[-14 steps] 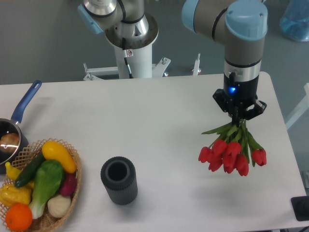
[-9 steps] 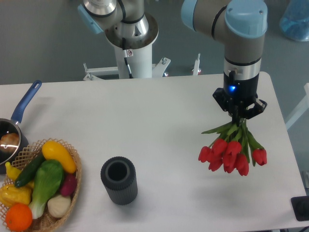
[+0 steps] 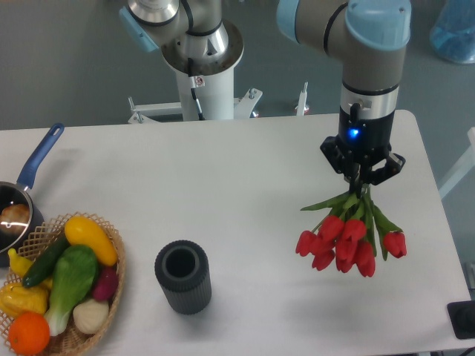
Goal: Insert the flowers into the vase
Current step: 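Lift the red tulip bunch with the gripper and start moving toward the vase, then carry the tulips over the black vase and lower stems into its opening, then push the tulip stems down into the black vase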
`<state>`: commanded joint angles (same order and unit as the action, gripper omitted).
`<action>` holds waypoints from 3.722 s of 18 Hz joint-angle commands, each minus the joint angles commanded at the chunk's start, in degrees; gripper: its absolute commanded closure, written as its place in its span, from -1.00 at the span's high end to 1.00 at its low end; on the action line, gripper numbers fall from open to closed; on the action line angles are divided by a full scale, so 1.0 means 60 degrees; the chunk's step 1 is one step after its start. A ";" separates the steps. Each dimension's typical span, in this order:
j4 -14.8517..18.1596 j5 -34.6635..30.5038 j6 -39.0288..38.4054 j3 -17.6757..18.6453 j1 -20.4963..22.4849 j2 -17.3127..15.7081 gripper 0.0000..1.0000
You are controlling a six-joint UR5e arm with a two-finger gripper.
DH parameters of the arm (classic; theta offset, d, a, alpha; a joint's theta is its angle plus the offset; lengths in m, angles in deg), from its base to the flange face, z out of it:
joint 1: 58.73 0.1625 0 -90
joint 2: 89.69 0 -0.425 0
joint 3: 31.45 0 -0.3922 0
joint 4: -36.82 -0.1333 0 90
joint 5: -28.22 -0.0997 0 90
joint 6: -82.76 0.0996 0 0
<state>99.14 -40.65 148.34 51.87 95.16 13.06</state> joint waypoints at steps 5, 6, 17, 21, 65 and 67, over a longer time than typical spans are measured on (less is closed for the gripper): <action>-0.1433 0.3285 -0.1889 0.0145 -0.0043 -0.0177 -1.00; -0.1799 0.3623 -0.2036 0.0218 -0.0073 -0.0133 -1.00; -0.2931 0.7898 -0.1908 0.0409 -0.0497 0.0320 -1.00; -0.2945 0.9452 -0.0797 0.1008 -0.0760 0.0745 -1.00; -0.3004 1.1800 0.2267 0.1859 -0.1186 0.2606 -1.00; -0.3004 1.1800 0.2677 0.2122 -0.1142 0.2606 -1.00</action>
<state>81.12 30.15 164.40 64.60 88.31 28.70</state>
